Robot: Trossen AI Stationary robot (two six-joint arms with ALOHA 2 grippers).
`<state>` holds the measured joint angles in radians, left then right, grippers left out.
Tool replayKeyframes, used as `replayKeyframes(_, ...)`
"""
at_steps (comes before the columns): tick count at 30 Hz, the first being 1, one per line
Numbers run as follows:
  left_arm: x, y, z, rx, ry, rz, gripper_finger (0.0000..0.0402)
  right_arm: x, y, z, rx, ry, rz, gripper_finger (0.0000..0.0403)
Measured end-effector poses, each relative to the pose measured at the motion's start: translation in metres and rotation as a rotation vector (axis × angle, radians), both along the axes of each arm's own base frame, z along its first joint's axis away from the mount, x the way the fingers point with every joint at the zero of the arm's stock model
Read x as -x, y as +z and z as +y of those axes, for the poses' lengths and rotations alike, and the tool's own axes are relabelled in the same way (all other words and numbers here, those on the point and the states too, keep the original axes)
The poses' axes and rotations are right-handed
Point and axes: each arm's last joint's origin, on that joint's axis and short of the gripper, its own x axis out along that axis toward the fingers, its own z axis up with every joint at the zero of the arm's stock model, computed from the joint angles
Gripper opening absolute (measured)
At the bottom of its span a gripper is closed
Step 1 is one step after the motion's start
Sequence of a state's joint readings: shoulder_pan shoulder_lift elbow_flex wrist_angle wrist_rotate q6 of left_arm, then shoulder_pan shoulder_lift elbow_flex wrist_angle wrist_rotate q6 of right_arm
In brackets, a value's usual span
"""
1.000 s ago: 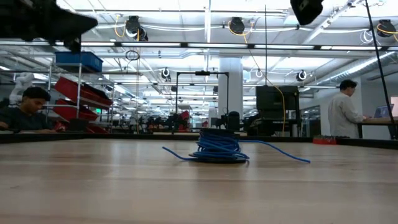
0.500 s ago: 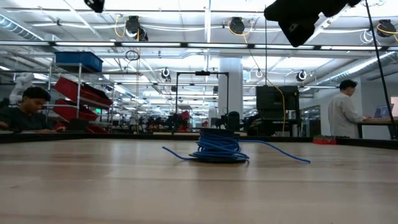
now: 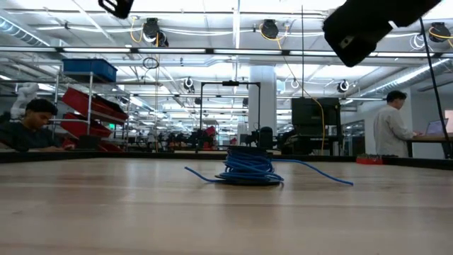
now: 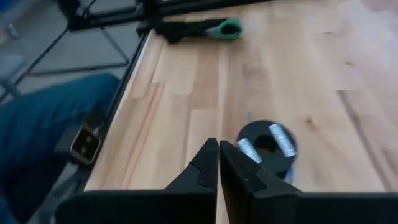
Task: Coil cords
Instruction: Uncoil the blue wire from the black spool
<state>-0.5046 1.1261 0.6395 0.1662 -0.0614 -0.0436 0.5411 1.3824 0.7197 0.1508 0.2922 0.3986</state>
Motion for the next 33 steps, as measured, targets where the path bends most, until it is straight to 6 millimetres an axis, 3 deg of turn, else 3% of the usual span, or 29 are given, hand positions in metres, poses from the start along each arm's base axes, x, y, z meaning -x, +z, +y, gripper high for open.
replayKeyframes(10,-0.031,-0.044,-0.024,-0.169,0.02,-0.017,0.0011,-0.021,-0.035,0.017,0.078,0.006,-0.035,0.0063)
replayKeyframes(18,-0.043,-0.069,-0.038,-0.076,0.045,0.008,0.0011,-0.039,-0.056,0.033,0.284,0.054,-0.05,0.0131)
replayKeyframes(25,-0.042,-0.08,-0.05,-0.133,0.069,-0.003,0.0011,-0.064,-0.055,0.041,0.538,0.058,0.05,0.021)
replayKeyframes(33,-0.043,-0.08,-0.048,-0.157,0.104,-0.016,0.0011,-0.068,-0.055,0.041,0.684,0.01,0.217,0.0254)
